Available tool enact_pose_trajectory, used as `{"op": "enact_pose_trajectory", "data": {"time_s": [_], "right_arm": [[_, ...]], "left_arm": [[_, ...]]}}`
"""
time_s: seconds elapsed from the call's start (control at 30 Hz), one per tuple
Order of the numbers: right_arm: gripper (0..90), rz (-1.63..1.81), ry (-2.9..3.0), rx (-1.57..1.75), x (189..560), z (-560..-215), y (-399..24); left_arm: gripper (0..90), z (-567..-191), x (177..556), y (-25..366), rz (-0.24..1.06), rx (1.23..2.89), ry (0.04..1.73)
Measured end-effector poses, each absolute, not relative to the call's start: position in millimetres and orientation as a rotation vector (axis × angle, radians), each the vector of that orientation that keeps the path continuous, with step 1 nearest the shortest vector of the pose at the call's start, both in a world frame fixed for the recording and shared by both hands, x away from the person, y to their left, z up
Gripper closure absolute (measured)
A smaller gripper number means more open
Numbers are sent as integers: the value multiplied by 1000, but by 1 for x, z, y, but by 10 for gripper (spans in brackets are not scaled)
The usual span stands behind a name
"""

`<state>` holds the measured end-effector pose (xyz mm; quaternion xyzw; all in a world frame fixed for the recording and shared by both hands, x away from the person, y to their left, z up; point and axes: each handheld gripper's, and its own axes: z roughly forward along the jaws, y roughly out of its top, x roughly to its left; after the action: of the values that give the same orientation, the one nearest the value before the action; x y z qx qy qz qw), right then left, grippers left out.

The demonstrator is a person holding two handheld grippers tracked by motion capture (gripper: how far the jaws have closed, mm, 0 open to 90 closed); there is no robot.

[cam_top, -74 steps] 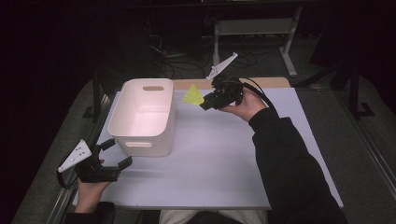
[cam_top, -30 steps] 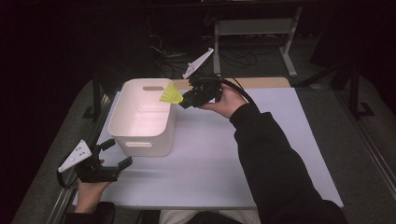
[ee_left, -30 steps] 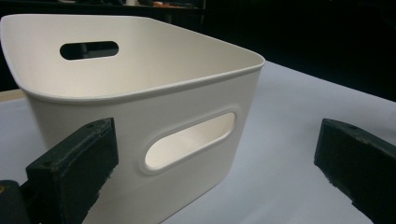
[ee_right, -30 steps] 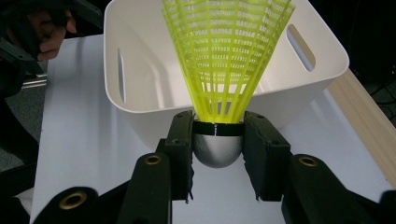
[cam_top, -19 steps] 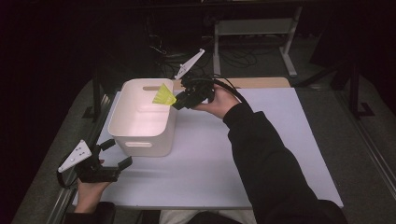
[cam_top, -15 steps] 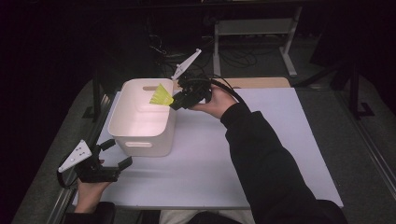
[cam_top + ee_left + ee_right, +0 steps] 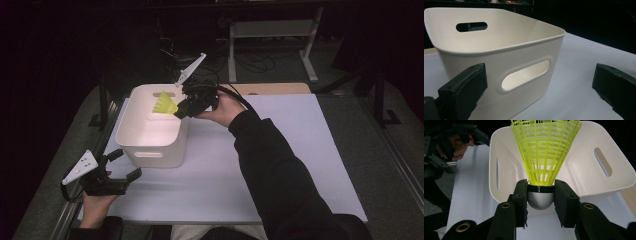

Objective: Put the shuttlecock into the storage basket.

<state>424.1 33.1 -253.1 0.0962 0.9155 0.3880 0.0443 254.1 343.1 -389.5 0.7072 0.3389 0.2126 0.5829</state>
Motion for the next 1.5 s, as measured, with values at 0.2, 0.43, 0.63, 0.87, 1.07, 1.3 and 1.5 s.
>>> {"op": "enact_pose_trajectory", "data": {"time_s": [0.2, 0.43, 0.63, 0.87, 1.07, 1.3, 1.5], "right_arm": [[633, 1188, 2812, 282, 424, -256, 42], [632, 1185, 2832, 268, 425, -263, 53], [633, 1187, 2848, 261, 424, -267, 60], [633, 1168, 2862, 253, 425, -276, 69], [633, 1169, 2880, 265, 428, -284, 73], [633, 1168, 2896, 273, 430, -290, 77], [633, 1160, 2915, 276, 431, -297, 81]], "left_arm": [[0, -389, 254, 343, 497, 1650, 790], [0, -390, 254, 344, 499, 1654, 791], [0, -390, 254, 344, 499, 1652, 791], [0, -389, 254, 344, 498, 1653, 792], [0, -389, 254, 343, 496, 1650, 793], [0, -389, 253, 344, 494, 1648, 790], [0, -389, 253, 344, 494, 1648, 790]]}}
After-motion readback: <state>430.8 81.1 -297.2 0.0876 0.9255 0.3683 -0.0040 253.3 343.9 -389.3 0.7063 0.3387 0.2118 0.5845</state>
